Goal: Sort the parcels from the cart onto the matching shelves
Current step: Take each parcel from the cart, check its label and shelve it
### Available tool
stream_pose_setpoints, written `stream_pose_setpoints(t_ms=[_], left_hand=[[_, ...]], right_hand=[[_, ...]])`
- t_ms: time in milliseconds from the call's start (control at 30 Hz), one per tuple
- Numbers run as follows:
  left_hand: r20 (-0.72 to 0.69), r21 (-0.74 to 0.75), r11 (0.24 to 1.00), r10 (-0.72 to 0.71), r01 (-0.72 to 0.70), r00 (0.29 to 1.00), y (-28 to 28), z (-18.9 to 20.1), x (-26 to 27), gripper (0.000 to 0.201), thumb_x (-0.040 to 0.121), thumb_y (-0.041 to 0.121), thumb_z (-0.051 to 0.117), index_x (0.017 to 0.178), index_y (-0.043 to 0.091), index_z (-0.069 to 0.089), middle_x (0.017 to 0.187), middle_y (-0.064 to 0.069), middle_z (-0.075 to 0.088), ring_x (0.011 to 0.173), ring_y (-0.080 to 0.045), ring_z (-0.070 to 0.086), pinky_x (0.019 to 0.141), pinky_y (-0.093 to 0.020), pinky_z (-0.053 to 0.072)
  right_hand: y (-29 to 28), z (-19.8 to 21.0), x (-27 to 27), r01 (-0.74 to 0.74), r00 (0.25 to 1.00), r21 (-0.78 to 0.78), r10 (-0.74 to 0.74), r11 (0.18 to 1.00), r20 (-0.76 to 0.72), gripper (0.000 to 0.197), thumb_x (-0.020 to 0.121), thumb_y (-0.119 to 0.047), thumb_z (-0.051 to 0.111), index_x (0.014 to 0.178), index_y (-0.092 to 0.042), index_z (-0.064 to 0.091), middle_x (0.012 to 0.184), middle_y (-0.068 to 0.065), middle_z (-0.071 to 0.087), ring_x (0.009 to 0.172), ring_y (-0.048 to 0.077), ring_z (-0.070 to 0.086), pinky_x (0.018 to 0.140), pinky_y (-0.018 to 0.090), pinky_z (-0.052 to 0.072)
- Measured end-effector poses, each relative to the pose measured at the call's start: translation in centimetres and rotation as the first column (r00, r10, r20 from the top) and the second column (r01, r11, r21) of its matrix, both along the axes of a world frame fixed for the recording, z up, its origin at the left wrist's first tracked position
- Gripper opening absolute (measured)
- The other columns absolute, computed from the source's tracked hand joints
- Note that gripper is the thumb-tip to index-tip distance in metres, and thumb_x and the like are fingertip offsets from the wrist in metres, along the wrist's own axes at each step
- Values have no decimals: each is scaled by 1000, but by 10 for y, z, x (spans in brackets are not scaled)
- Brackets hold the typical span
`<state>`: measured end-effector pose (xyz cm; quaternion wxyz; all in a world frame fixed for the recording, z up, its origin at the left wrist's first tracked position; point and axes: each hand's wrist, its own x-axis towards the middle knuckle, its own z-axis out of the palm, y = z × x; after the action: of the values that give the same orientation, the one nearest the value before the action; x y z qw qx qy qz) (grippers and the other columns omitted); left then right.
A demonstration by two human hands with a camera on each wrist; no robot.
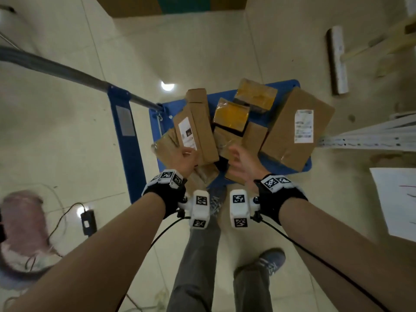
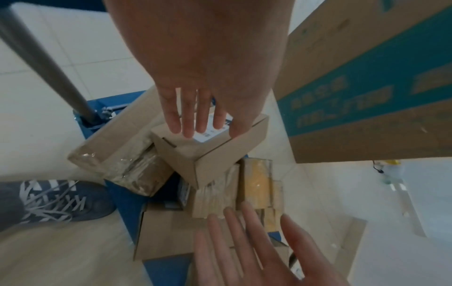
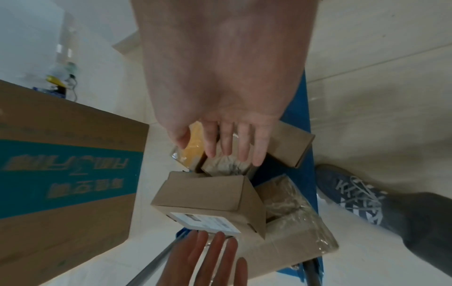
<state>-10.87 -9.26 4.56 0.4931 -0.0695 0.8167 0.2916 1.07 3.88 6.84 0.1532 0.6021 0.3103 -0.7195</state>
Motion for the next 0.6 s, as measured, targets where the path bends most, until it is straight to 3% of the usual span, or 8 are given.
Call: stream_pose_setpoints(t_ms=[100, 200, 233, 300, 367, 500, 600], left_hand=[[-30, -27, 996, 88, -88, 996, -6, -26, 4, 40, 99, 24, 56, 134, 6, 51, 126, -12, 56, 104, -24, 56, 74, -22, 40], [-9, -18, 984, 176, -177, 984, -7, -38, 9, 49, 101, 23, 53, 146, 8, 39, 142, -12, 47, 126, -25, 50, 65, -7, 37], [6, -14, 977, 212, -212, 977, -8, -42, 10, 50, 101, 23, 53, 147, 9, 38, 143, -11, 47, 127, -25, 49, 70, -6, 39], [61, -8, 958, 285, -285, 957, -6, -43, 11, 53, 100, 28, 55, 148, 14, 38, 146, -9, 46, 128, -24, 50, 90, -21, 42], [94, 7, 941, 335, -337, 937, -4, -44, 13, 54, 99, 31, 54, 148, 19, 36, 147, -8, 47, 124, -23, 52, 92, -29, 40], [-2, 53, 930, 365, -365, 931, -5, -38, 19, 47, 97, 31, 57, 141, 18, 47, 128, -5, 58, 103, -16, 56, 85, -26, 43], [-141, 101, 921, 386, -375, 911, -8, -30, 25, 24, 88, 41, 63, 107, 27, 69, 109, -2, 68, 101, -21, 65, 92, -39, 53]], right_hand=[[-12, -32, -7, 18, 1000, -44, -17, 999, 14, 60, 104, -49, 44, 155, -21, 34, 162, -1, 31, 147, 22, 33, 110, 39, 36], [-21, -51, -10, 1, 1000, -33, -1, 999, 6, 64, 102, -58, 39, 157, -25, 32, 164, -2, 29, 150, 22, 28, 114, 42, 30], [-24, -55, -11, -6, 1000, -33, 6, 999, -3, 64, 102, -59, 37, 157, -26, 31, 164, -3, 30, 150, 22, 27, 114, 42, 29], [-26, -58, -14, -17, 1000, -44, 16, 999, -17, 64, 103, -58, 35, 157, -25, 30, 163, -3, 32, 149, 22, 28, 114, 41, 29], [-28, -60, -15, -42, 999, -55, 40, 998, -28, 61, 104, -56, 34, 156, -24, 32, 161, -2, 36, 147, 23, 33, 117, 42, 28], [-30, -54, -16, -76, 994, -76, 70, 994, -83, 51, 106, -49, 35, 148, -21, 45, 146, 2, 52, 129, 23, 51, 118, 44, 33], [-28, -46, -20, -82, 991, -91, 72, 992, -110, 41, 104, -49, 43, 134, -23, 54, 120, -1, 61, 105, 17, 58, 105, 39, 44]])
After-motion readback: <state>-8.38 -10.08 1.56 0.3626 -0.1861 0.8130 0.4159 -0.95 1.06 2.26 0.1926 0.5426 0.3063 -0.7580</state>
